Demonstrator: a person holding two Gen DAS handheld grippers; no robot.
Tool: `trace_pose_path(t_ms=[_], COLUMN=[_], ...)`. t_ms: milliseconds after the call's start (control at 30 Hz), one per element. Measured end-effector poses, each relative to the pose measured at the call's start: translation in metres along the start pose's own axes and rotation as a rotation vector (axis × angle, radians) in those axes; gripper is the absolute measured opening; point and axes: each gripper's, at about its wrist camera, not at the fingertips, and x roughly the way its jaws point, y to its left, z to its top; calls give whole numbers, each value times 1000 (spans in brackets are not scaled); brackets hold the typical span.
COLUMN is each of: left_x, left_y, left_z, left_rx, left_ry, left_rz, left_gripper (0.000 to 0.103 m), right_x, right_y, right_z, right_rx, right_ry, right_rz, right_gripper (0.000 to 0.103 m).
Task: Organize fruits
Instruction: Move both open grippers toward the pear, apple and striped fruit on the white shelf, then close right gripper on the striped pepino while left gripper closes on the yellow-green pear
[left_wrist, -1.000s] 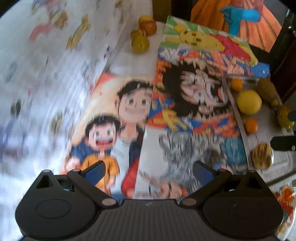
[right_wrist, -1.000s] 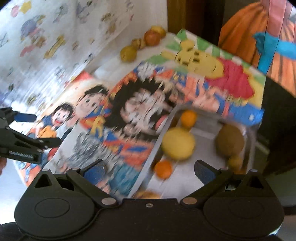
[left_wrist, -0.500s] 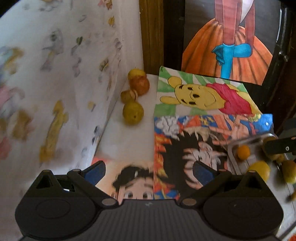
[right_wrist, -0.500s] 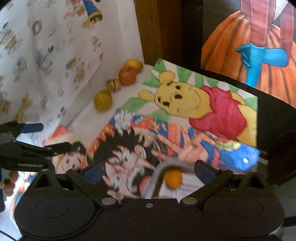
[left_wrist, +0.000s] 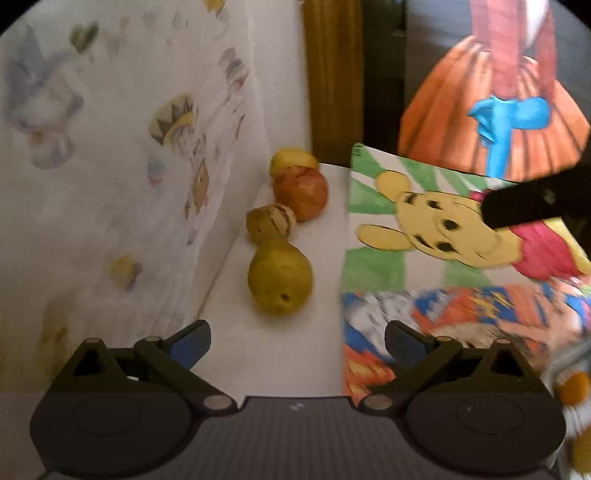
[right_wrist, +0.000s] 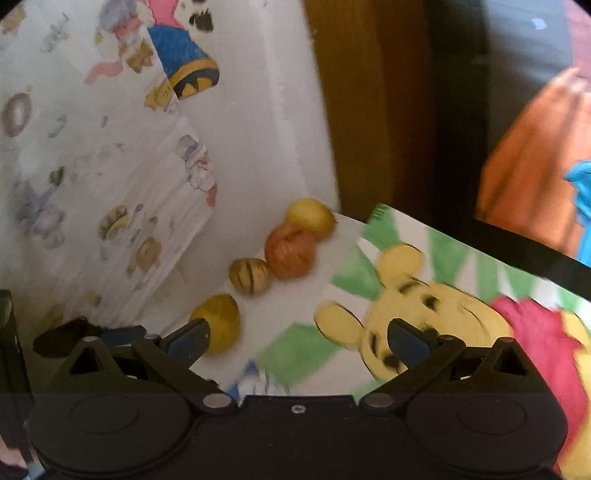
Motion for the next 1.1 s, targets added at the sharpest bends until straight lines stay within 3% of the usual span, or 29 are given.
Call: trace_pose_path(t_ms=[267, 533, 867, 1100], left_x=[43, 68, 73, 73], left_y=[19, 30, 41, 47], left_z=[12, 19, 26, 24], left_rx=[-82, -136, -201, -220], left_ry=[-40, -4, 7, 1], left_rz=[-20, -46, -95, -114], left_gripper=[99, 78, 62, 58], right_x=[84, 147, 179, 192], right_y=[-5, 0, 9, 7], right_z=[38, 51, 48, 43], right_rx=[116, 211, 272, 315], right_ry=[106, 221, 247, 244], right_rz=[100, 167, 211, 224], right_gripper=[87, 73, 53, 51])
